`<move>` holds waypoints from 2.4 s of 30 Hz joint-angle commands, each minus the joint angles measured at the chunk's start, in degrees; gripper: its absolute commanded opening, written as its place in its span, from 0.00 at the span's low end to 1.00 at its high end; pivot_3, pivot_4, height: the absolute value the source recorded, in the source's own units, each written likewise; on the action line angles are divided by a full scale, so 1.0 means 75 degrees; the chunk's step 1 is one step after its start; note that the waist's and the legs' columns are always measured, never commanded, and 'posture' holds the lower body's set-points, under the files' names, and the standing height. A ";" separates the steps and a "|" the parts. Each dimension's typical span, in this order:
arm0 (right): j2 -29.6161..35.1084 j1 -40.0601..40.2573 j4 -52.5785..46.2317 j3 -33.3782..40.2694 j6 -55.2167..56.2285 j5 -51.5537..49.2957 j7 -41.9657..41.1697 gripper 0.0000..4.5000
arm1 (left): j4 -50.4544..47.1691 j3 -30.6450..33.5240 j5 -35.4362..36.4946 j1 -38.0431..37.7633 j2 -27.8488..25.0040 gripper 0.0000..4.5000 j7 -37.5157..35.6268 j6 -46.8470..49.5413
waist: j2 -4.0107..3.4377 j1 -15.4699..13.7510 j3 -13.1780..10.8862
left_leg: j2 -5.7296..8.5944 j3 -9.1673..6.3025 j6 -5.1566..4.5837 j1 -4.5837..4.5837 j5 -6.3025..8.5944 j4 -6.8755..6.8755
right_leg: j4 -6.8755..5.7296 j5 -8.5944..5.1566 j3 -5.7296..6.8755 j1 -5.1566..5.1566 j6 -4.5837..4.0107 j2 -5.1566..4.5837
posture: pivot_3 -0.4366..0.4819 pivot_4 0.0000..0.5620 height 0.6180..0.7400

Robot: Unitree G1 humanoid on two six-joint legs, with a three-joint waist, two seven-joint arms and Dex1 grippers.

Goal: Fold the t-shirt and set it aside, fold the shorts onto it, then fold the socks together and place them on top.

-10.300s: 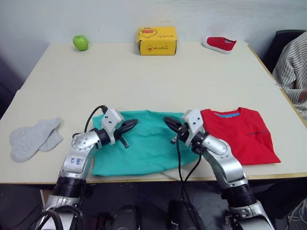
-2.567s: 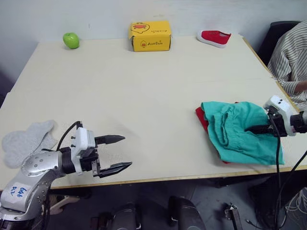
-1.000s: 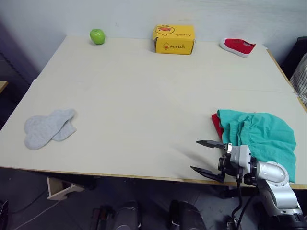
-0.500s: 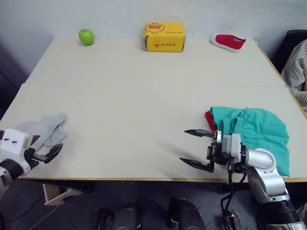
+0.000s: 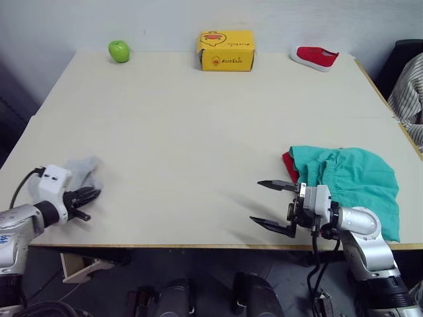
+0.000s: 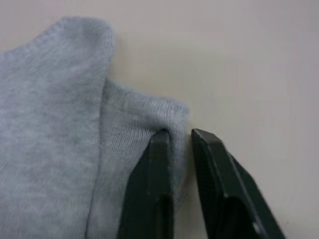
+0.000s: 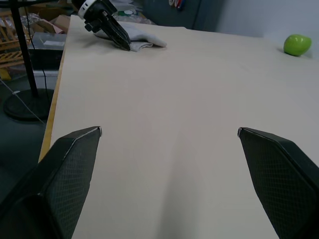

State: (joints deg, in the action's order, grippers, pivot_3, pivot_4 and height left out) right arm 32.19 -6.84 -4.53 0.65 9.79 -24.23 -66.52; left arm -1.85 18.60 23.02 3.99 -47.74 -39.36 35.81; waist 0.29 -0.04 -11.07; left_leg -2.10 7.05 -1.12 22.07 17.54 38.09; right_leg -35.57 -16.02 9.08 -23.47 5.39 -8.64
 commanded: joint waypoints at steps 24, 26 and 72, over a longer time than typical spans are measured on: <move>0.0885 0.0192 -0.0344 0.0137 -0.0735 0.0143 0.0093 1.00 | -0.2772 -0.3075 0.0556 0.2108 0.2758 0.57 -0.0030 0.0697 | 0.0007 -0.0003 -0.0001 | 0.0003 0.0012 -0.0007 -0.0003 -0.0014 0.0020 | 0.0005 0.0004 0.0007 0.0002 0.0004 0.0010 | 0.48 0.27 1.00; 0.0771 -0.0049 -0.0693 -0.0310 -0.1049 0.0291 0.0128 1.00 | -0.2804 -0.2424 0.1097 0.1887 0.2383 0.63 -0.1100 -0.0034 | 0.0007 0.0033 -0.0001 | -0.0001 0.0012 -0.0005 -0.0002 -0.0015 0.0021 | 0.0006 0.0003 0.0008 0.0001 0.0002 0.0011 | 0.48 0.27 1.00; 0.0513 -0.2291 0.2174 -0.2047 0.0311 0.2564 0.0008 0.00 | -0.2172 -0.1873 -0.0253 0.0805 0.2052 0.00 0.0053 0.0238 | 0.0013 0.0187 0.0001 | 0.0013 0.0018 -0.0018 0.0006 -0.0017 0.0031 | -0.0014 0.0008 0.0007 -0.0002 0.0012 -0.0001 | 0.48 0.27 1.00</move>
State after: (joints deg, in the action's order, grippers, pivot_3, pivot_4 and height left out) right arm 34.93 -25.21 12.39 -15.44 13.32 -5.47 -66.35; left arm -15.70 3.18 20.08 10.48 -32.35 -40.12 36.59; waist 0.39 1.36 -11.07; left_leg -2.00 7.18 -1.25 22.11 17.42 38.33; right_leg -35.66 -15.96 9.14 -23.48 5.47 -8.65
